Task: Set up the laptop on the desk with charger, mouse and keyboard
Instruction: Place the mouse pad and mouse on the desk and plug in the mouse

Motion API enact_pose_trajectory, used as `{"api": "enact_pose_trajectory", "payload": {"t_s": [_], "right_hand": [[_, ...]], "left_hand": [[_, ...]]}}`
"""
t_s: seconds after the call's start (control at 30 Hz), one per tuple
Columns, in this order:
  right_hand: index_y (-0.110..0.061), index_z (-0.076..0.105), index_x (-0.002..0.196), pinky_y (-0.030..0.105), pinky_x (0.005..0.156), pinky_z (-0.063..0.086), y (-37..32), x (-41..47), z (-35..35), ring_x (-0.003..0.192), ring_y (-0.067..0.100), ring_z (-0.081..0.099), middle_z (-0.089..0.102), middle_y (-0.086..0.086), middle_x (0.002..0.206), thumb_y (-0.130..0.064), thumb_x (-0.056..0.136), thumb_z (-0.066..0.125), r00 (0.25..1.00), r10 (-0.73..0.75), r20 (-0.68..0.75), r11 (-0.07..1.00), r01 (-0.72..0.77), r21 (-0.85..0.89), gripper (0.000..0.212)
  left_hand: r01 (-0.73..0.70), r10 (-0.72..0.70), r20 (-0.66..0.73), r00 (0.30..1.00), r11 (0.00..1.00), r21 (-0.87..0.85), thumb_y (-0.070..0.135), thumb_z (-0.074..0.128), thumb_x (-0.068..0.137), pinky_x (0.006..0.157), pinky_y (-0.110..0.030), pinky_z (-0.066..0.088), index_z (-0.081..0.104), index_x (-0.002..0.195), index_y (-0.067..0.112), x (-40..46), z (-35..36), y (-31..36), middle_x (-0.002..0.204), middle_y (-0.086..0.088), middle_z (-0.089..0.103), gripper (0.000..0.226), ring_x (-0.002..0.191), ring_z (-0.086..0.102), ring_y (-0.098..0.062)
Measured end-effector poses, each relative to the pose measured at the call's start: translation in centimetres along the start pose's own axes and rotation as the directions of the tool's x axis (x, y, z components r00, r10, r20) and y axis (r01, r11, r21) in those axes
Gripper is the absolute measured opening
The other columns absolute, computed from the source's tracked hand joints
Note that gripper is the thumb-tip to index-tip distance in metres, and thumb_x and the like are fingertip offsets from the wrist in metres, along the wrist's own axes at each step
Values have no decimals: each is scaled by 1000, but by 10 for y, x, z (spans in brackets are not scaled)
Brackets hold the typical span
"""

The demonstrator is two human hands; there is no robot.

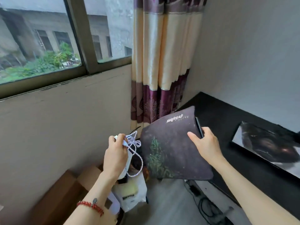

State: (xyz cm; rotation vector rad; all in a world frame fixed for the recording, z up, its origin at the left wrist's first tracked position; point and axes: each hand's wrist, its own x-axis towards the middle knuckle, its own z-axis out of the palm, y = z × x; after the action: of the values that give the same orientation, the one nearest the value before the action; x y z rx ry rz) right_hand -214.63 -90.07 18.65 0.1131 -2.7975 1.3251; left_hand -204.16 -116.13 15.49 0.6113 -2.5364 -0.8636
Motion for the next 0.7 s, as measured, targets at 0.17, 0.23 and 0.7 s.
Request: {"api": "enact_pose_trajectory", "payload": {"t_s": [0.17,0.23,0.7], "right_hand": [[-10,55,108,31,79,42,47,-19,-111,92,17,54,59,-2,99,-38,82,64,975,26,-222,989,8,151,40],[-12,58,102,31,78,44,73,-32,-159,90,18,57,62,-1,97,-34,82,65,951,61,-303,975,8,222,31],[-12,57,94,26,56,44,264,-106,-278,76,15,60,61,-1,85,-35,84,63,691,562,-454,803,-324,500,25]], "left_hand": [[-147,148,25,989,988,-43,-1,41,84,68,-45,47,49,109,13,-21,39,95,100,-12,43,30,72,53,-43],[-217,220,43,975,975,-54,-2,41,83,68,-45,48,49,108,14,-32,62,138,99,-11,42,30,72,53,-41],[-451,470,283,836,883,-133,5,37,89,62,-32,37,46,101,19,-84,231,283,98,-7,43,20,61,46,-30]]}}
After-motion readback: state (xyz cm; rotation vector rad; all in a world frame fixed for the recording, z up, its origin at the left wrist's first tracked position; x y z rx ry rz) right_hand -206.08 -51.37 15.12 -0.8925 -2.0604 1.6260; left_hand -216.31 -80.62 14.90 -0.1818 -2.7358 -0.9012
